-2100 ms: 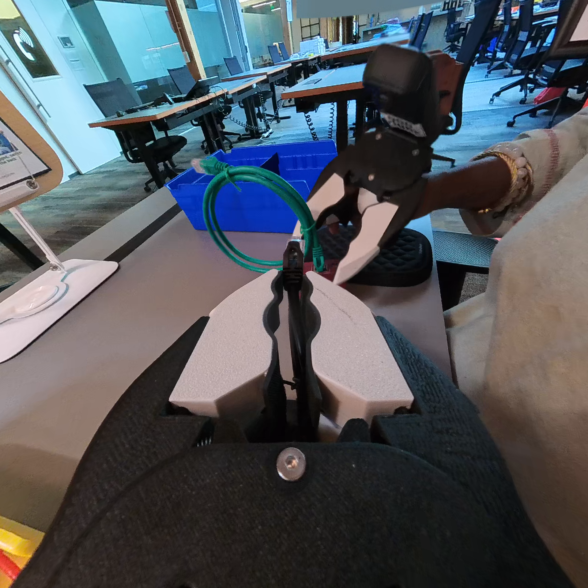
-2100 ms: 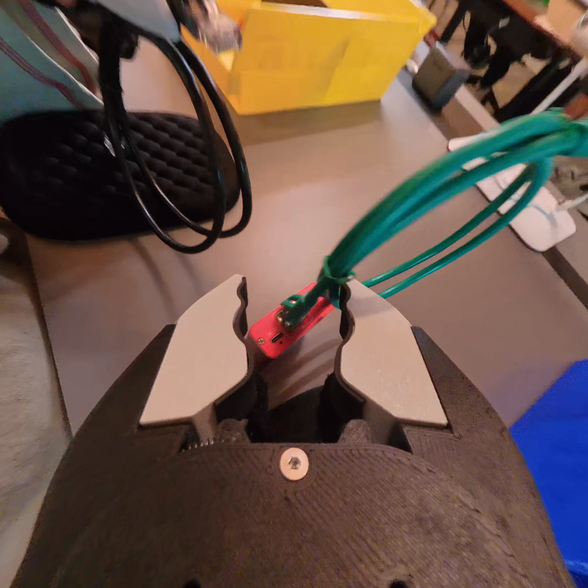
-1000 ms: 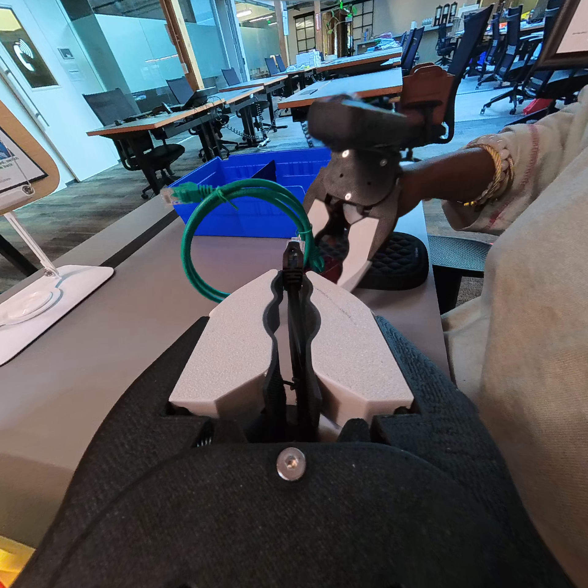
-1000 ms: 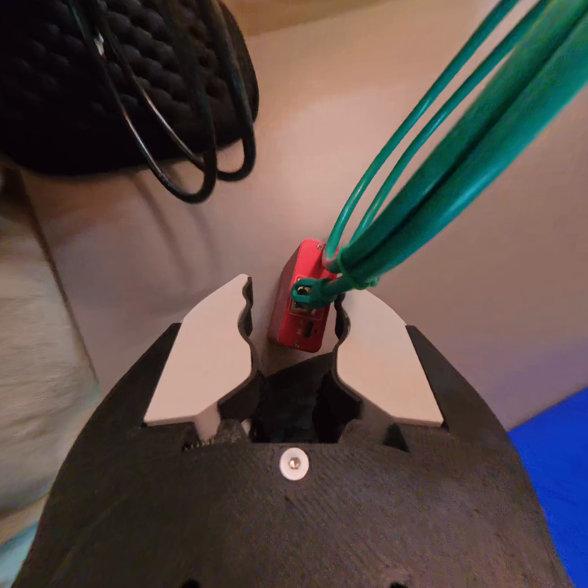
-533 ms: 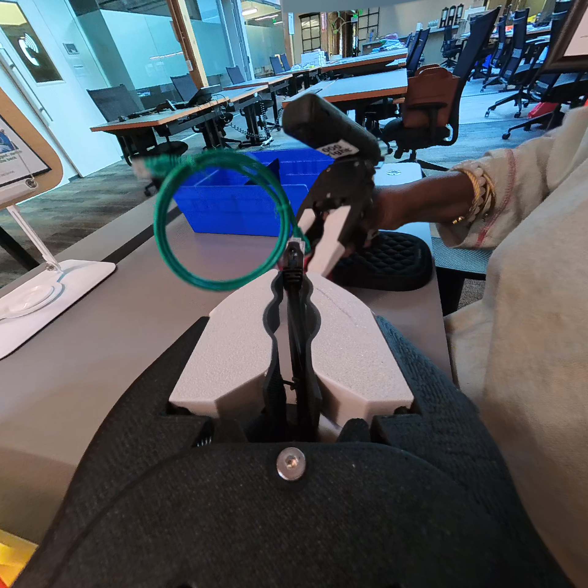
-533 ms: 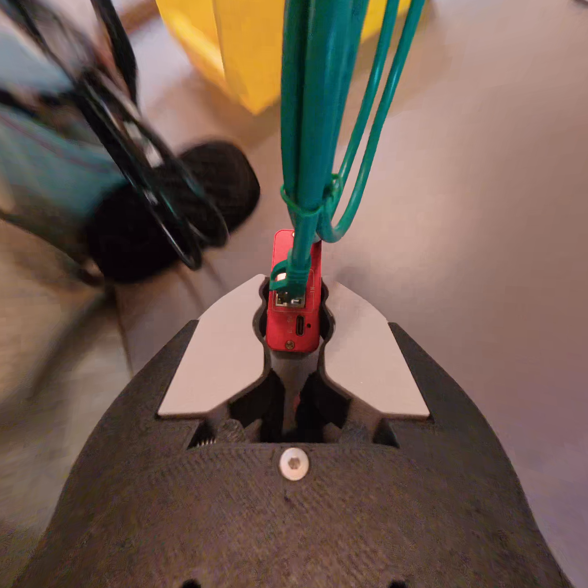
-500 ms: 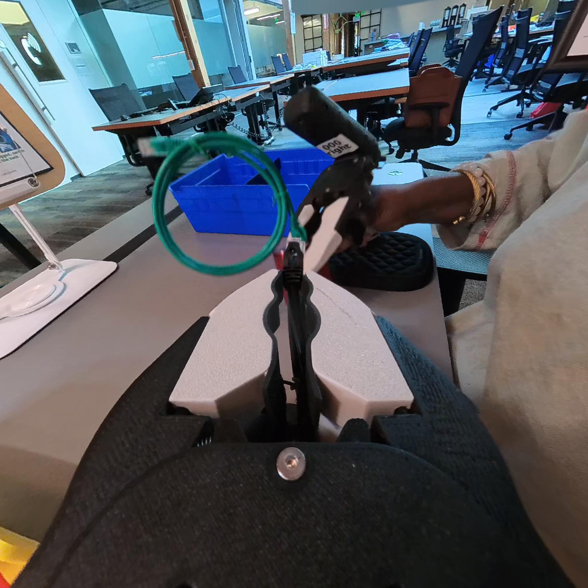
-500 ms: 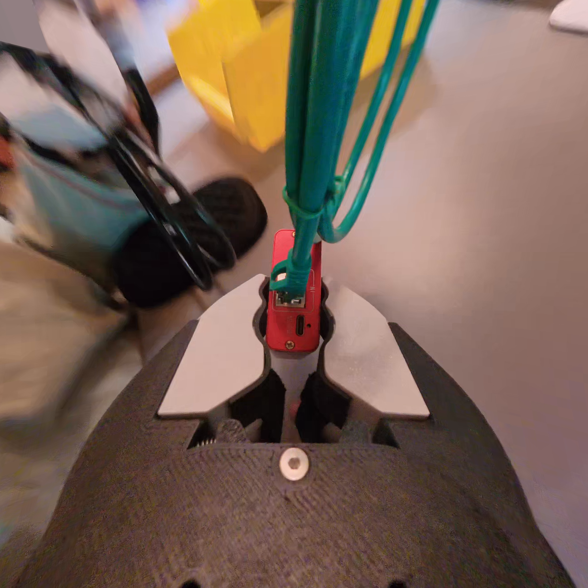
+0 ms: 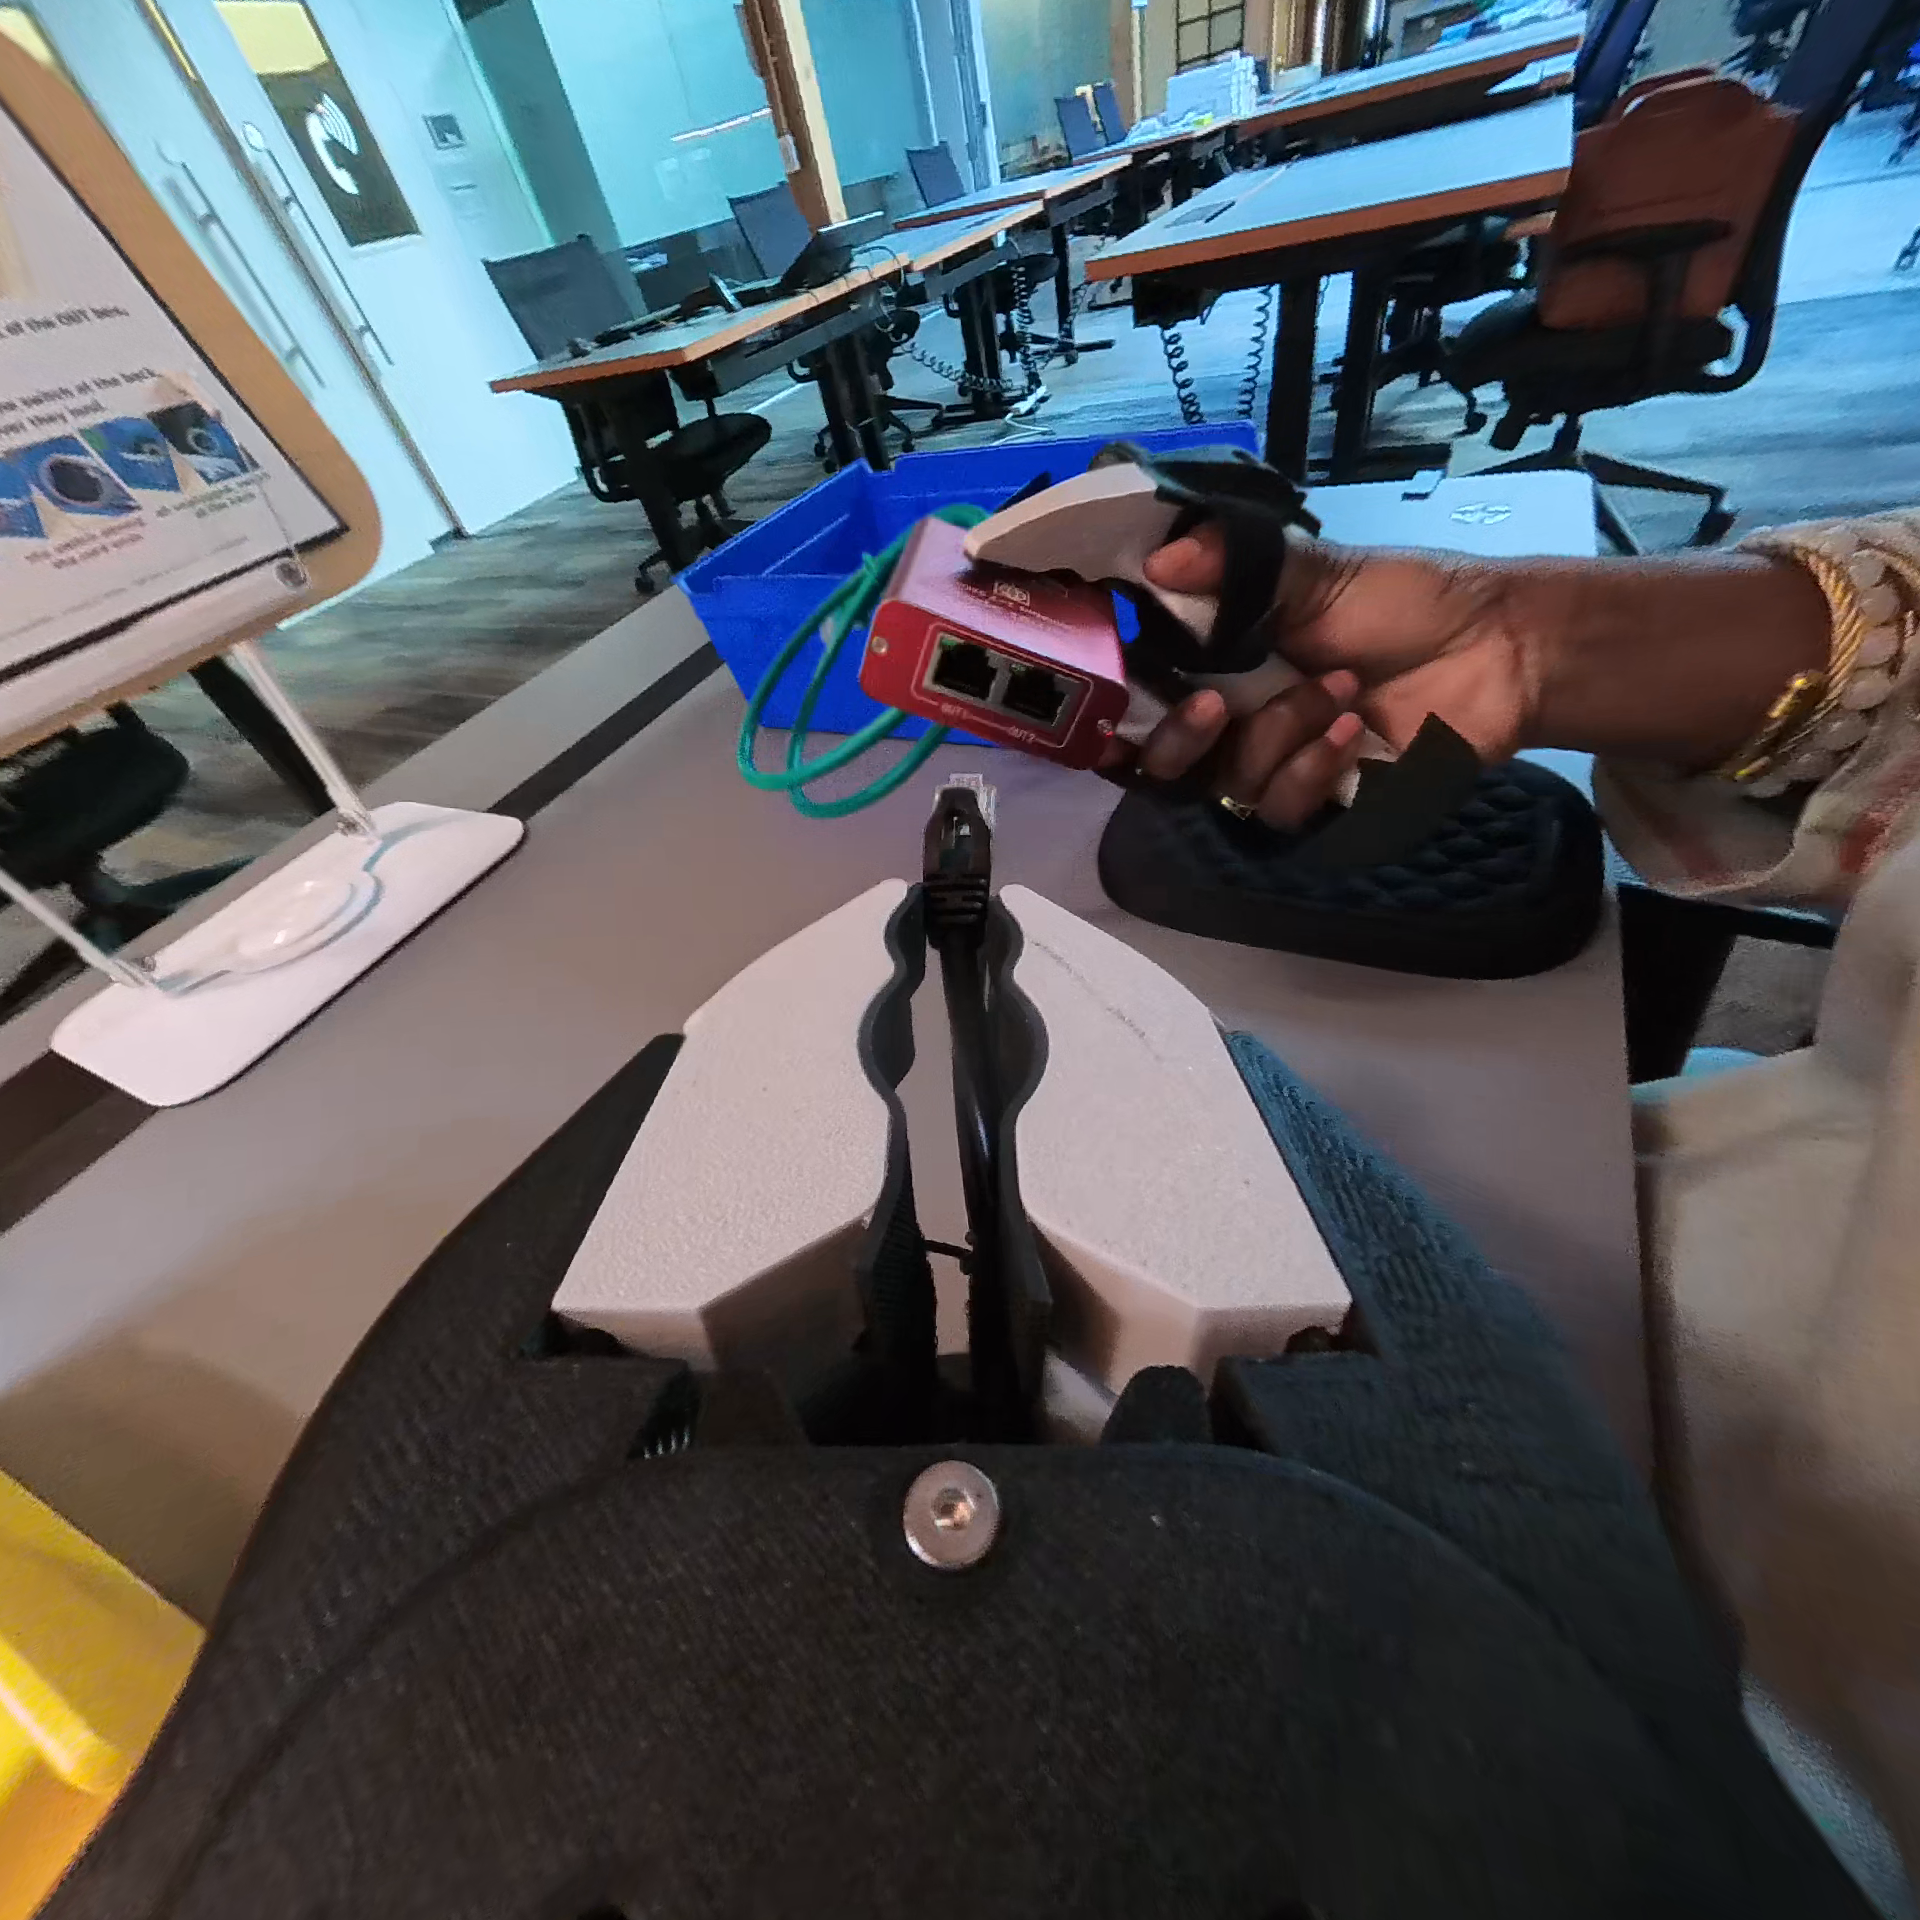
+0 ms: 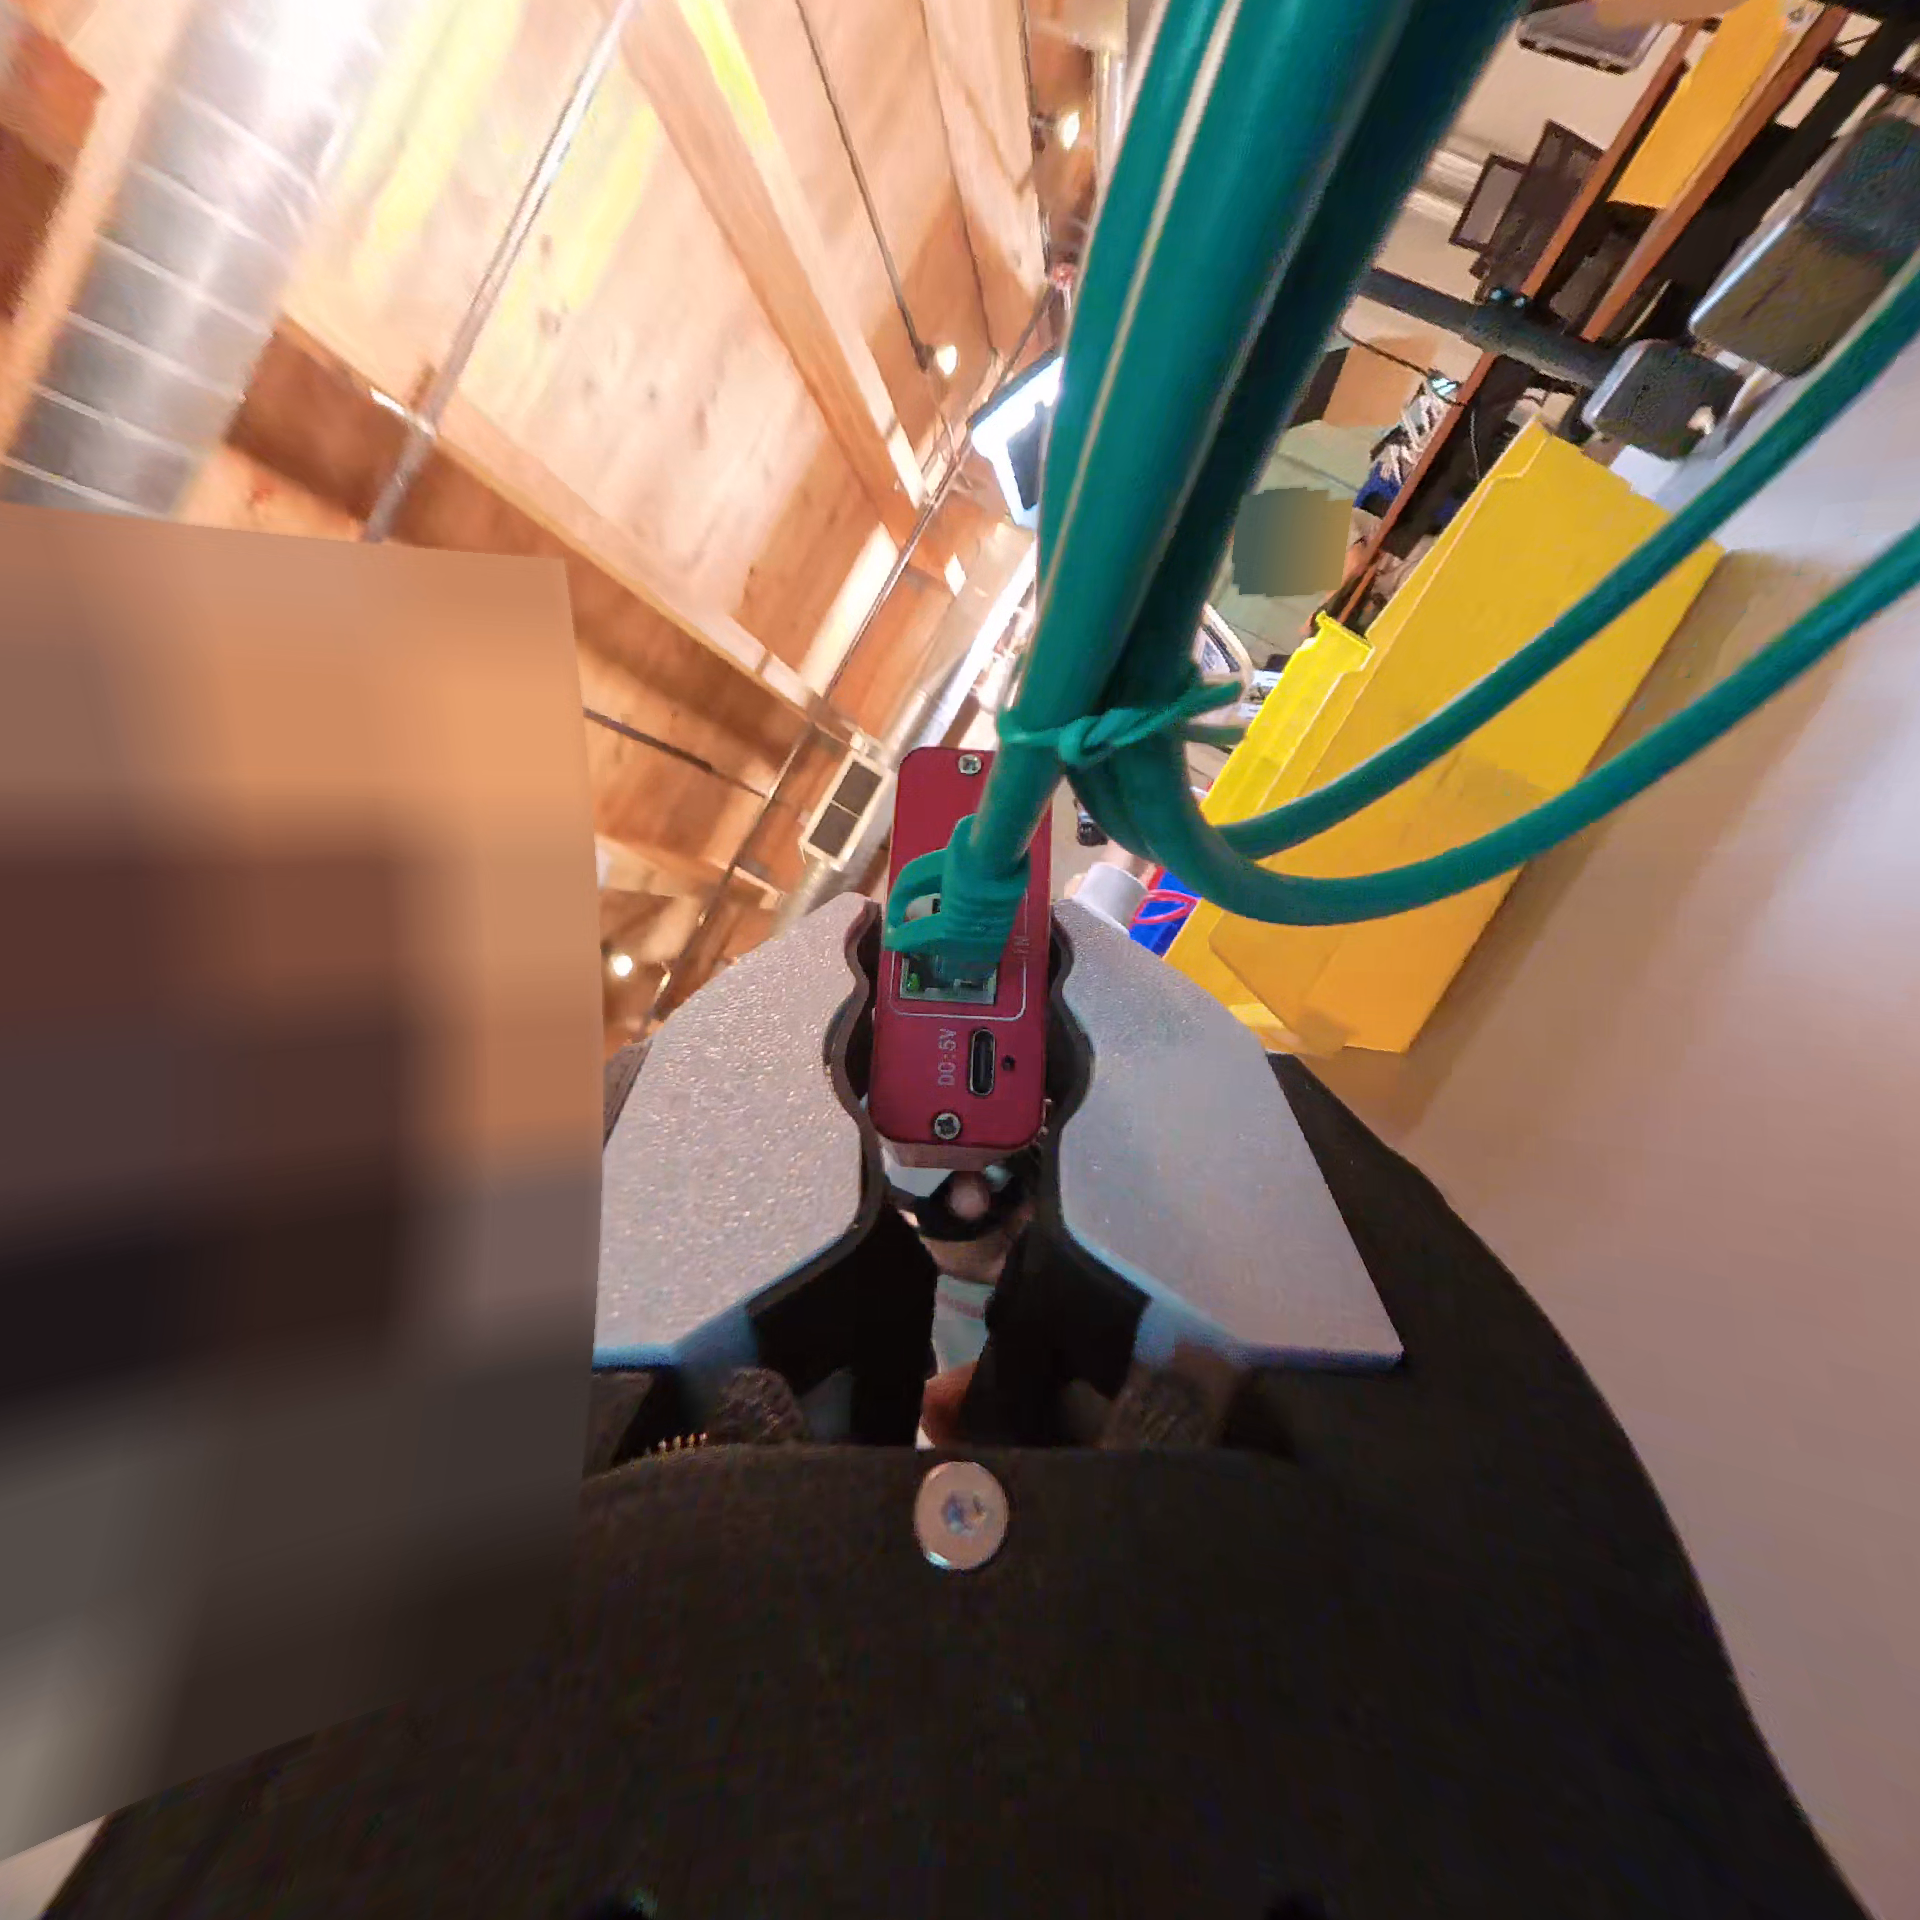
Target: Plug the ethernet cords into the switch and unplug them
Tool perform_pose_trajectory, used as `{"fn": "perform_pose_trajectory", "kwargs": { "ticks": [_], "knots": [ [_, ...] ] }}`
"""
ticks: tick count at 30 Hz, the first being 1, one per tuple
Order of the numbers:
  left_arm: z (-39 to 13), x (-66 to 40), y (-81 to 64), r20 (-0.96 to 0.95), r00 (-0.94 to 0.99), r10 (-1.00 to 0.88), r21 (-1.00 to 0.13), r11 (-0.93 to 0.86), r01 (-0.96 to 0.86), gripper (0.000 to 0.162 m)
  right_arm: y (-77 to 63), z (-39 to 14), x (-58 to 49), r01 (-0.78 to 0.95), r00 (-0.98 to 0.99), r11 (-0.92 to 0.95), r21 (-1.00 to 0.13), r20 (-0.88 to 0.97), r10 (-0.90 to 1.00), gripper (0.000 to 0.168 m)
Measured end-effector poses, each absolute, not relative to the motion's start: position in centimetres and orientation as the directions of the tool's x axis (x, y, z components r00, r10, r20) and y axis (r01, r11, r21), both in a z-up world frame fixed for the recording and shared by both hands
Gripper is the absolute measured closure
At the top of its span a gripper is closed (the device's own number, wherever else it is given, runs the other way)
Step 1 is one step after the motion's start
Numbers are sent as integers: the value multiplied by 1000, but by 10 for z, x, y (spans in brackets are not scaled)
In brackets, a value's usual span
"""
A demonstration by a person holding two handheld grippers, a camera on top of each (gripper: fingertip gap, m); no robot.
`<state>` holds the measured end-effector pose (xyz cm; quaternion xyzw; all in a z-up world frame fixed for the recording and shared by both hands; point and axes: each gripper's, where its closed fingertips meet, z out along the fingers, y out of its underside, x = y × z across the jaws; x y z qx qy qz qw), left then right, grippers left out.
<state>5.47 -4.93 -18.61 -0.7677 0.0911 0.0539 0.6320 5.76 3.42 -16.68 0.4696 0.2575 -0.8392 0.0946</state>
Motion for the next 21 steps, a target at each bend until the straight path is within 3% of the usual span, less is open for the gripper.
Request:
{"fn": "perform_pose_trajectory", "kwargs": {
  "ticks": [4, 12, 21],
  "knots": [
    [-187, 58, -44, -268, 961, -69, -943, -184, -276, 151, 32, -172, 60, 440, -513, -857, -268, -858, 6, 139],
    [-195, 61, -32, -472, 880, -57, -845, -254, -470, 151, 27, -183, 65, 467, -461, -834, -294, -886, 54, 139],
    [-200, 63, -20, -522, 852, -47, -814, -273, -513, 151, 34, -188, 65, 440, -463, -841, -315, -882, 88, 140]
  ]
}}
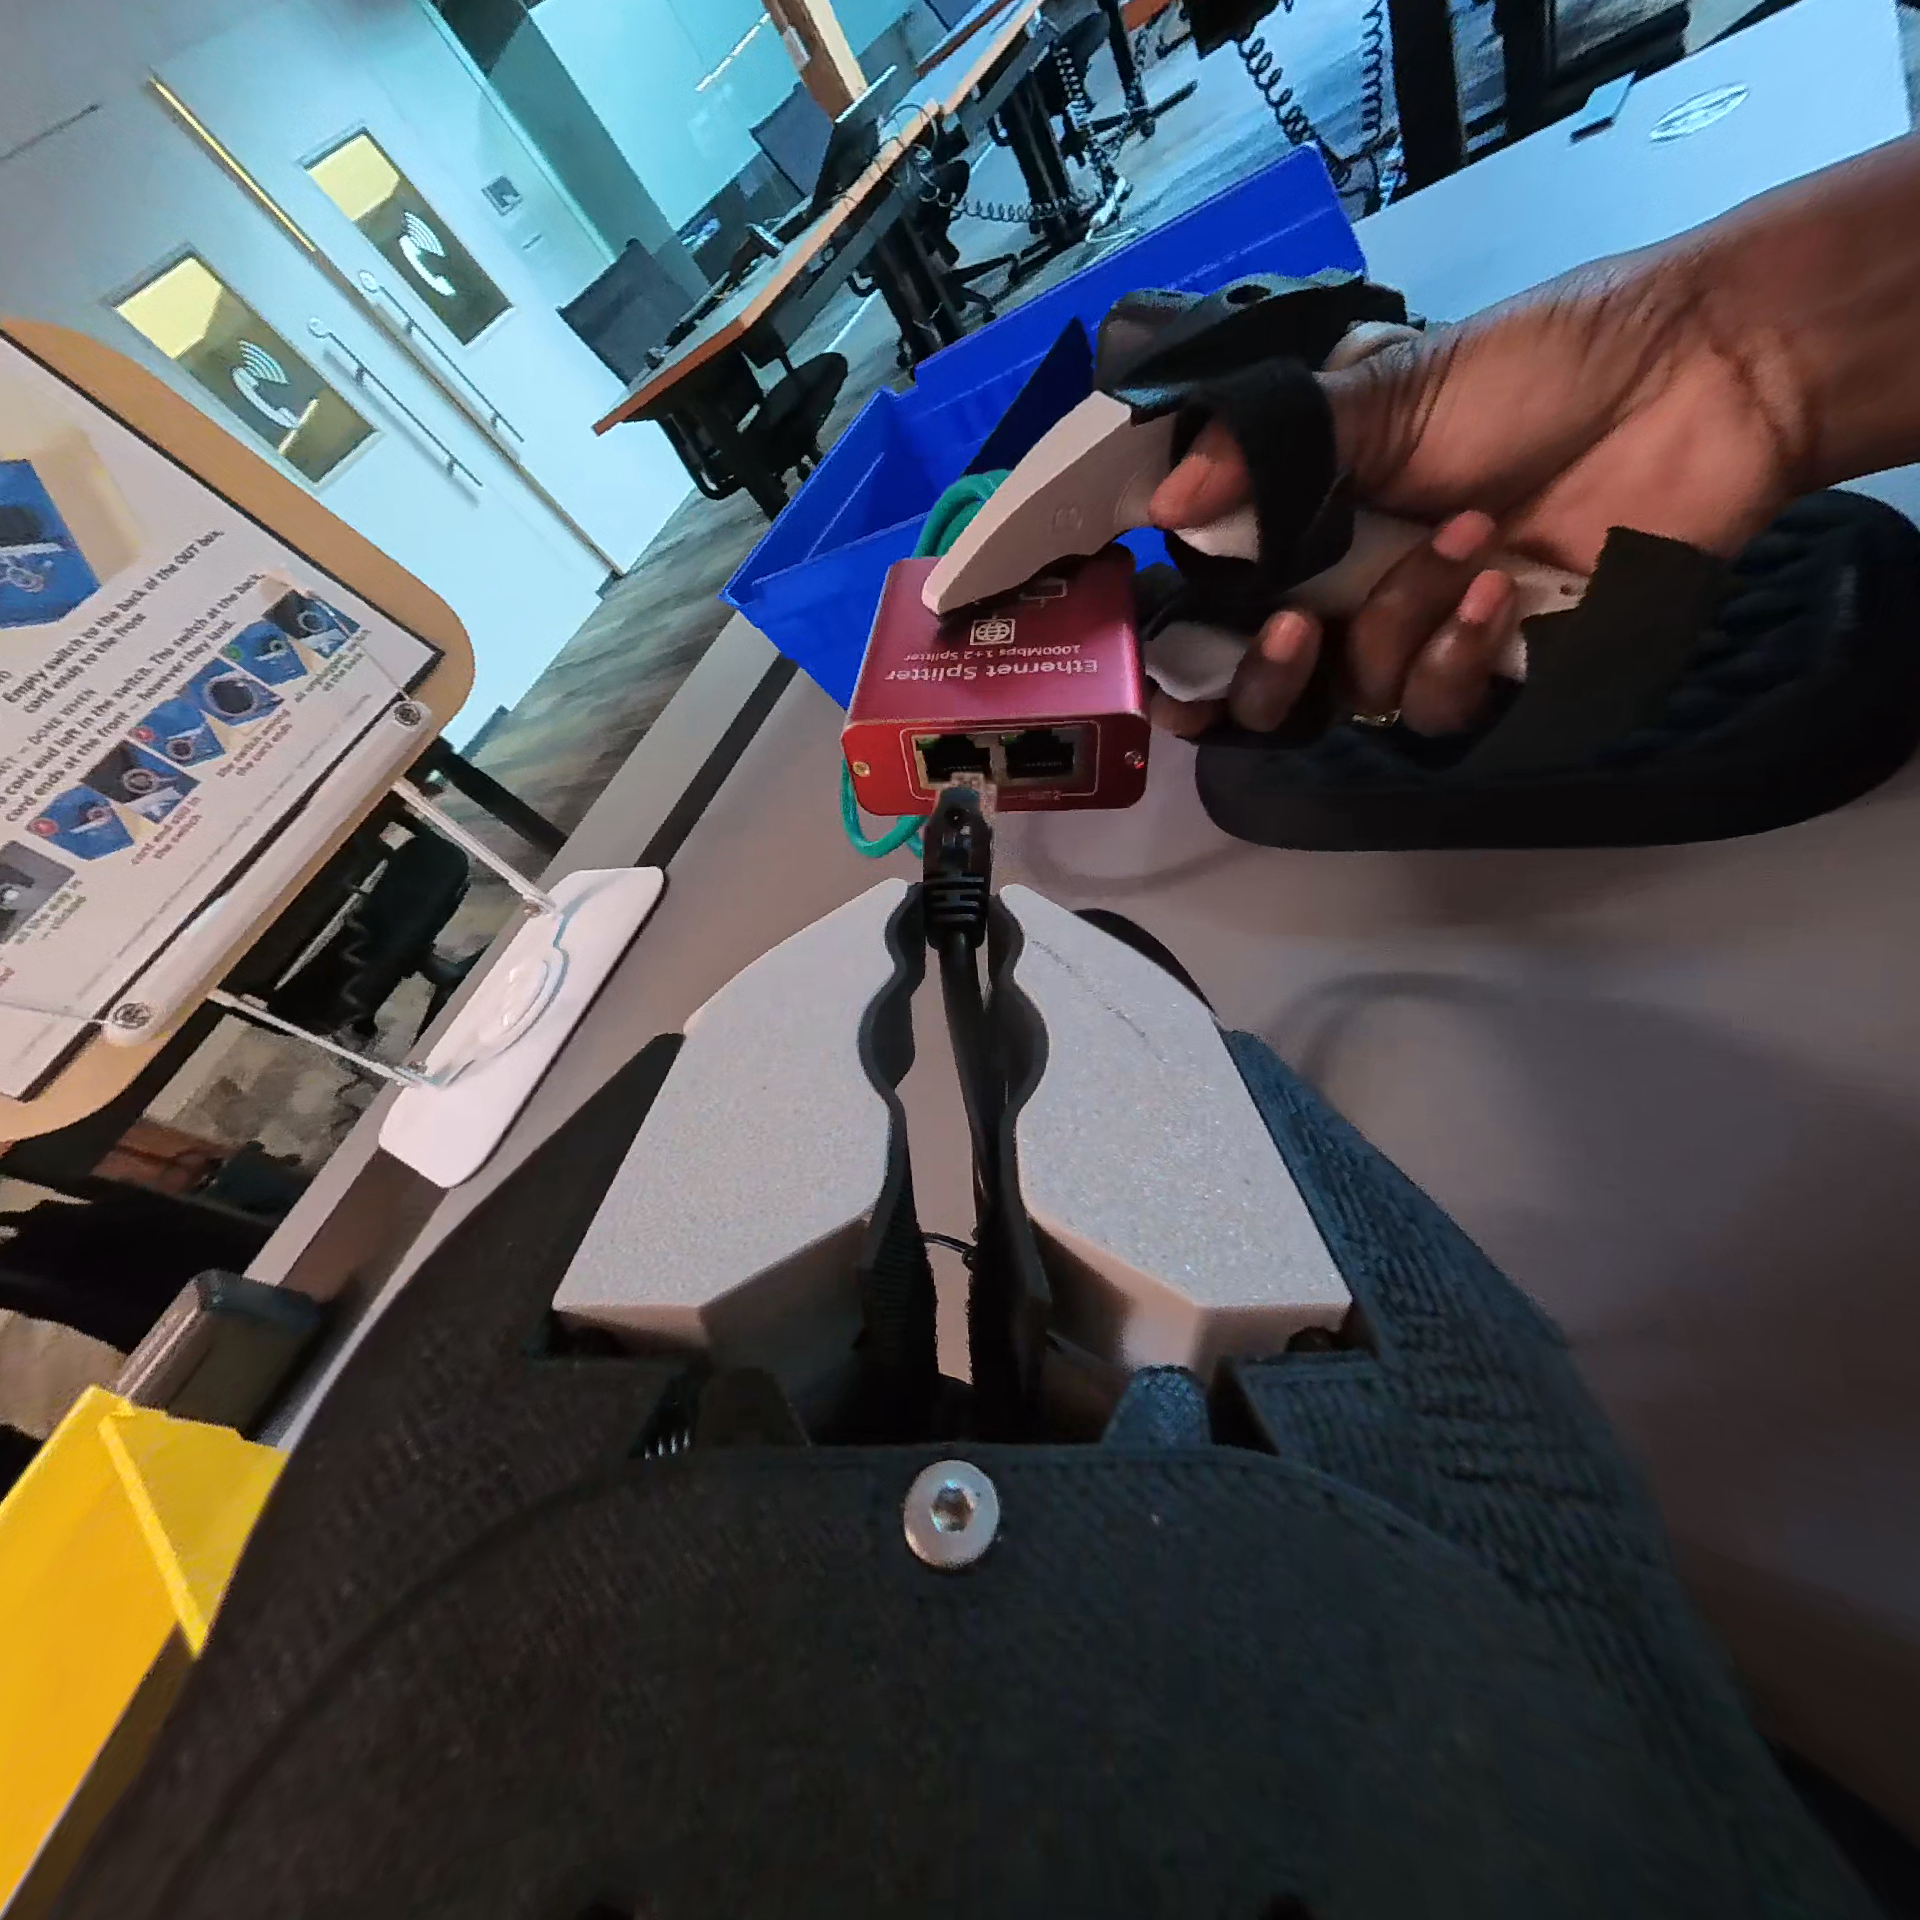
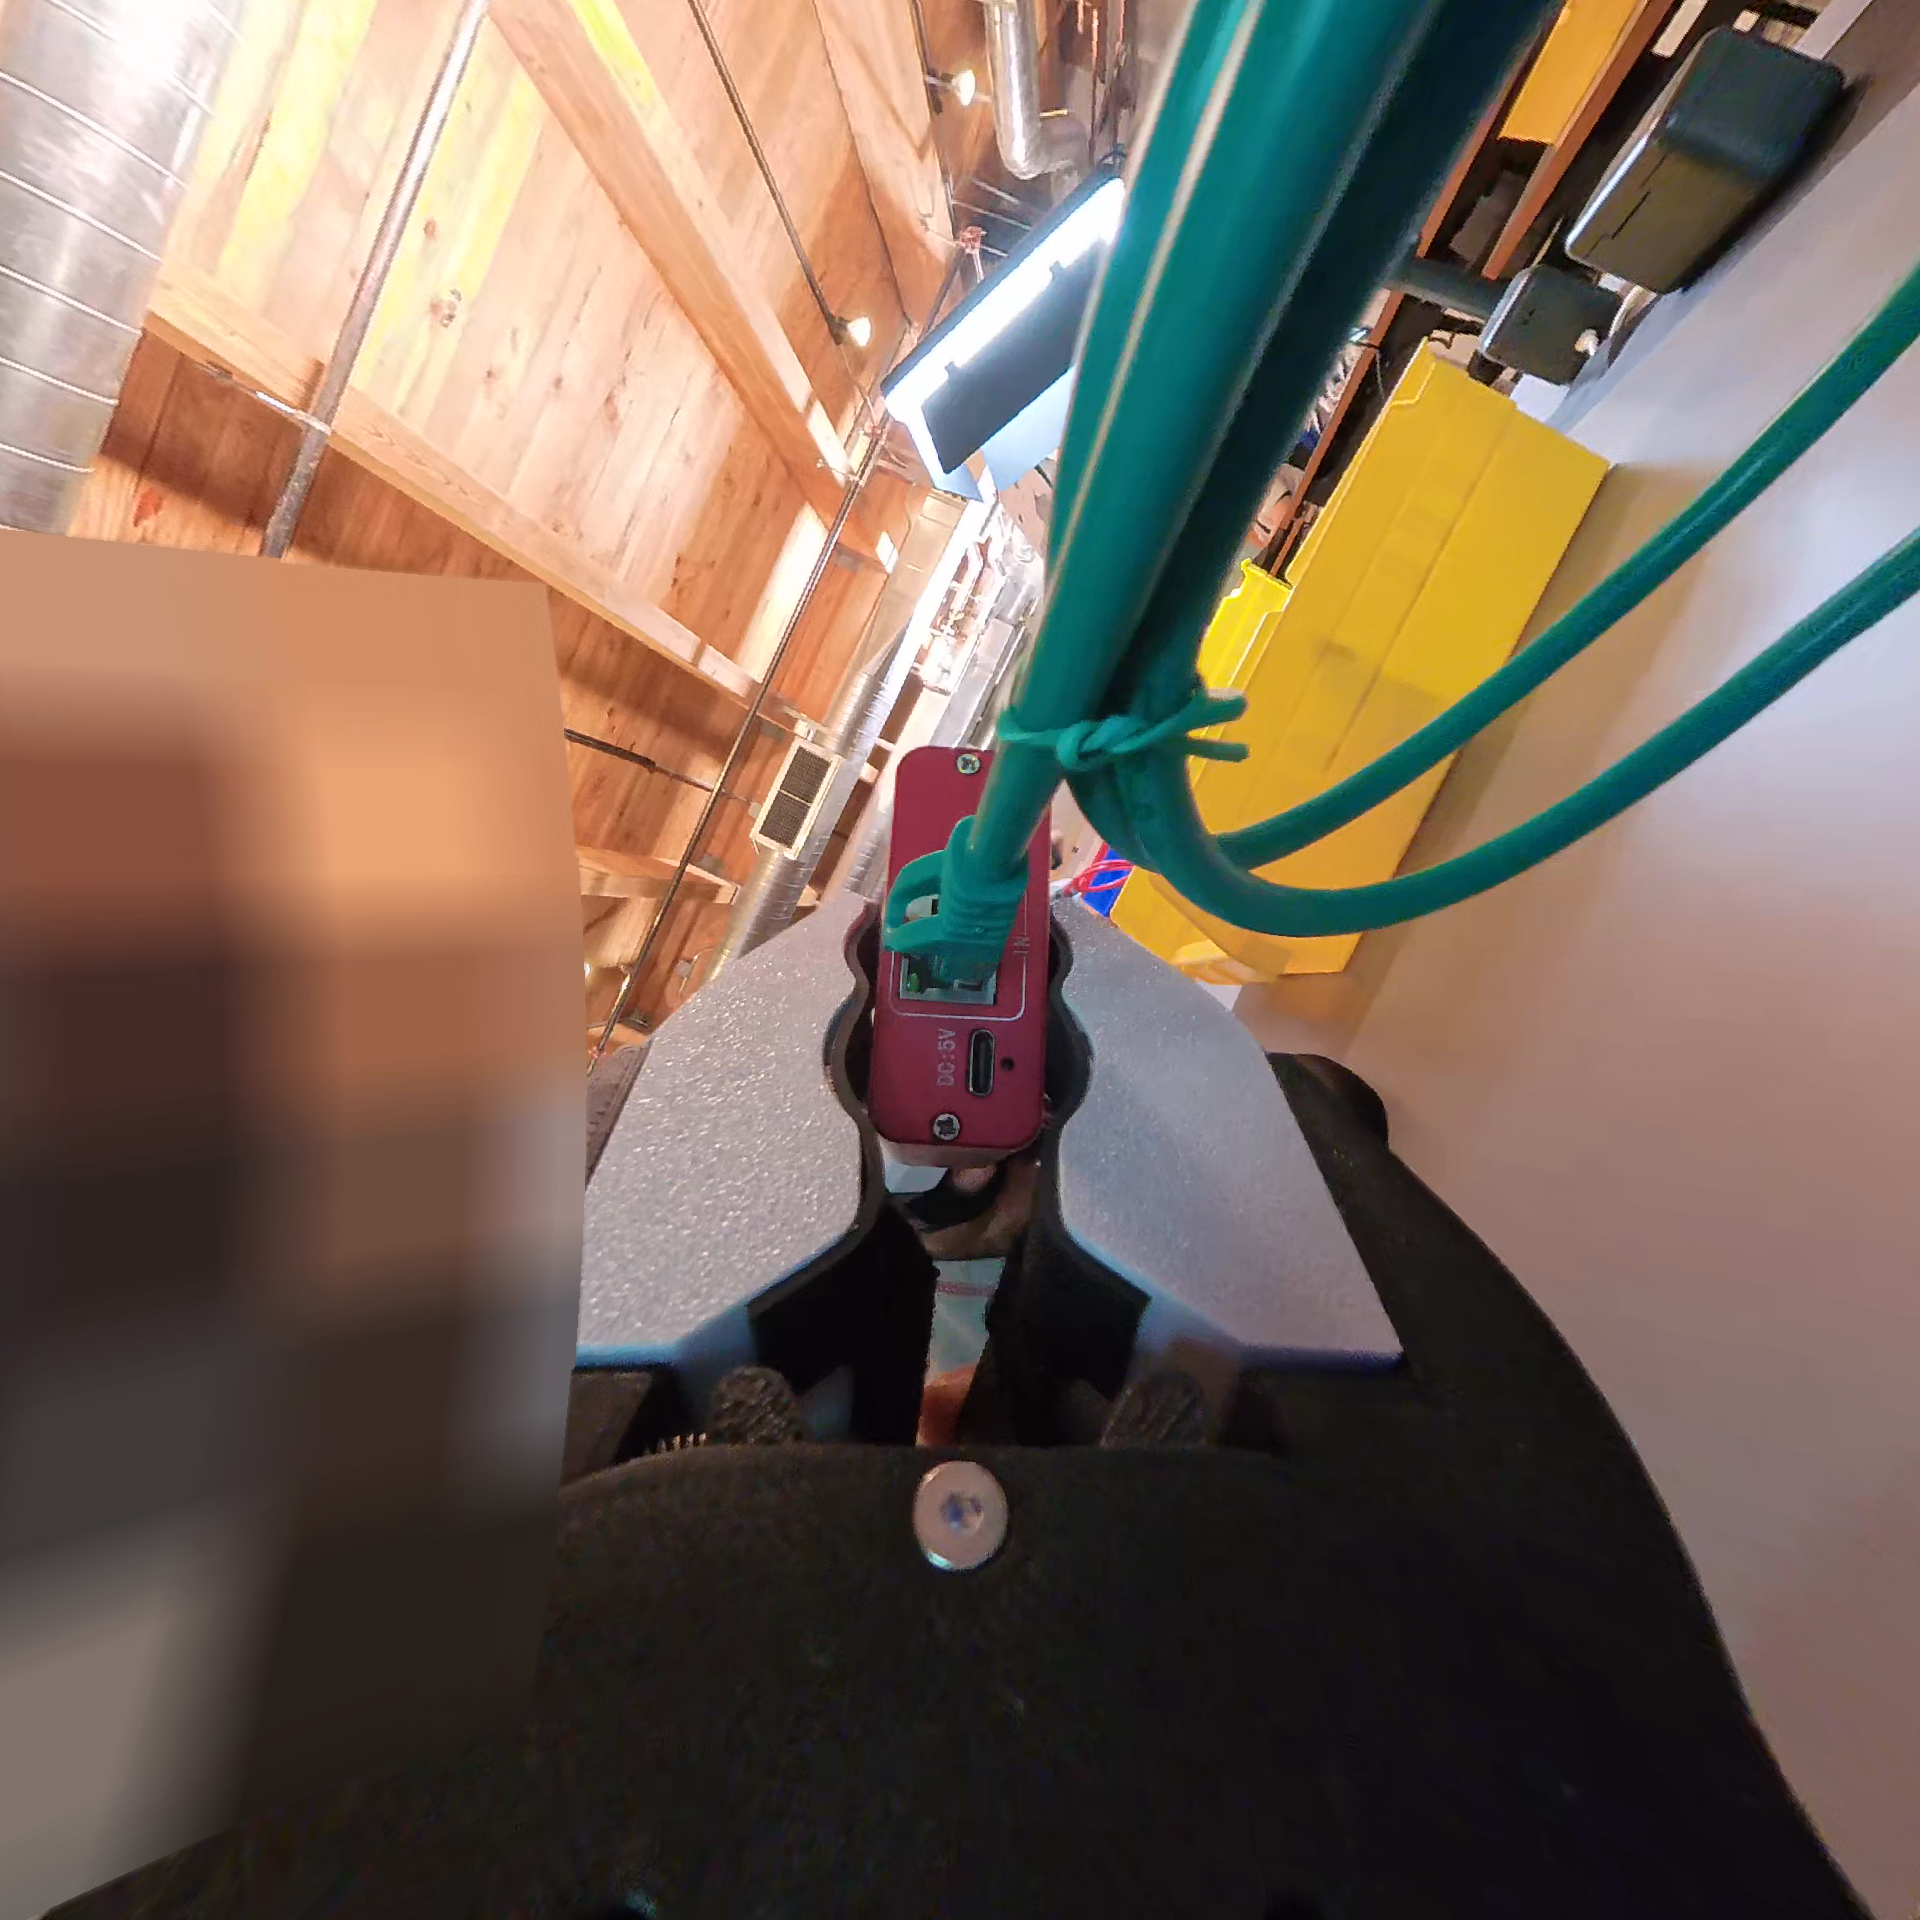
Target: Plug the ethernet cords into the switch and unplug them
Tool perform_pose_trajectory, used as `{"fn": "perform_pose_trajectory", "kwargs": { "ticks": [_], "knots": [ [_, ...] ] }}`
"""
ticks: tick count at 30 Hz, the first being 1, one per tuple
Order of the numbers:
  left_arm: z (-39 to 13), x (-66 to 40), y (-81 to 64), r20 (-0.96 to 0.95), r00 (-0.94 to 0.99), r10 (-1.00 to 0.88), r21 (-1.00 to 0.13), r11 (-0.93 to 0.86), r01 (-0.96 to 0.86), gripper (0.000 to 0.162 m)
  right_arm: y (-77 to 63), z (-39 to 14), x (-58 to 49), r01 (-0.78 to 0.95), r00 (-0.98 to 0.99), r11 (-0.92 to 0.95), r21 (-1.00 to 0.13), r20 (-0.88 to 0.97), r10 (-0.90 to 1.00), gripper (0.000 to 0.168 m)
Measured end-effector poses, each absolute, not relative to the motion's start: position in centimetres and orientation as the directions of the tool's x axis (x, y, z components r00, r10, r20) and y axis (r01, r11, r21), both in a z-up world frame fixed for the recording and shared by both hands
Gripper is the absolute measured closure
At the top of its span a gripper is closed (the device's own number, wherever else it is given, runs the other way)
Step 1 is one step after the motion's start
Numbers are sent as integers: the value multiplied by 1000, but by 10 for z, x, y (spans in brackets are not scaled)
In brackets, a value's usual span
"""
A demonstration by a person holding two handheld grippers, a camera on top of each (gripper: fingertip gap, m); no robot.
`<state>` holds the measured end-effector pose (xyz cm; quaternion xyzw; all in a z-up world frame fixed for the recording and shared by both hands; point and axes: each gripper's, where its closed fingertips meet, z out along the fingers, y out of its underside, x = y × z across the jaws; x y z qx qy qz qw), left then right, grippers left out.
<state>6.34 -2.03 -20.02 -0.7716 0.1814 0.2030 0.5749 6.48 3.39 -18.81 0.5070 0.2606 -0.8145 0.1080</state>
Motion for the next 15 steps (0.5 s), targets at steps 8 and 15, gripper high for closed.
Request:
{"fn": "perform_pose_trajectory", "kwargs": {
  "ticks": [8, 15],
  "knots": [
    [-198, 66, -20, -525, 850, -49, -821, -233, -521, 151, 29, -192, 67, 459, -473, -812, -360, -873, 120, 140],
    [-193, 71, -28, -560, 822, -104, -811, -130, -570, 151, 10, -186, 77, 526, -542, -701, -481, -825, 160, 138]
  ]
}}
